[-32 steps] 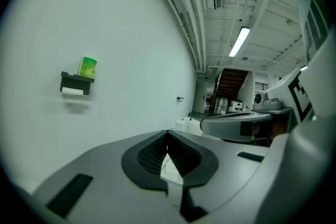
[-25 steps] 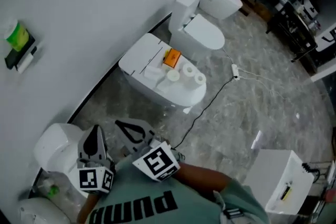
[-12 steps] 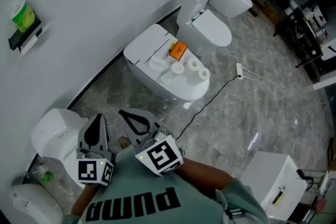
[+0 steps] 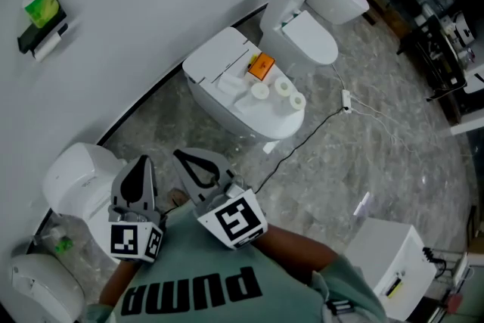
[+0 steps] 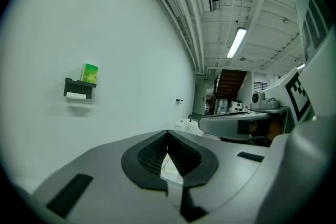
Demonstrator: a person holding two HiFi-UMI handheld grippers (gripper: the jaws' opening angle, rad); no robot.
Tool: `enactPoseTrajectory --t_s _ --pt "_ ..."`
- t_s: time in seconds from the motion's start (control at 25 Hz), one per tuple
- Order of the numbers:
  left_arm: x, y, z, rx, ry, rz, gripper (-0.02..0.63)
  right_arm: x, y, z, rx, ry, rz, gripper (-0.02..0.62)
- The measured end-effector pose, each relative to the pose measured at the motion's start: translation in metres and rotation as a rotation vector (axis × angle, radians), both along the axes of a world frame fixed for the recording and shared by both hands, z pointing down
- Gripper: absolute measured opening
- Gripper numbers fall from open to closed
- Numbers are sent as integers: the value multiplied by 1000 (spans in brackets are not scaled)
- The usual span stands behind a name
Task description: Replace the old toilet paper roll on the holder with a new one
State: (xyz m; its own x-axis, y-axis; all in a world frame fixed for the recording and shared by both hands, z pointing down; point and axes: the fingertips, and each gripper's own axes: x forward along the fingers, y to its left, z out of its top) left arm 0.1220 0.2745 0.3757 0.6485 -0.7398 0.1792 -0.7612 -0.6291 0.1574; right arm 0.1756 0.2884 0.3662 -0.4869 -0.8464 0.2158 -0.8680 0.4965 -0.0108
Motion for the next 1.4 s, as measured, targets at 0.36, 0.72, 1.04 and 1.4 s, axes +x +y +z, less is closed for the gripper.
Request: enactPoseTrajectory --t_s 0.36,0.72,1.04,1.4 --pt "-47 -2 -6 30 13 -34 3 -45 -7 -5 23 2 -19 3" --pt "-108 -4 -5 55 44 -100 3 -101 -10 -2 44 21 -59 3" --pt "-149 -3 -10 69 69 -158 3 -144 -10 -5 44 38 -126 3" --pt "-170 -8 0 23 75 -207 3 -164 -21 6 -3 18 -163 3"
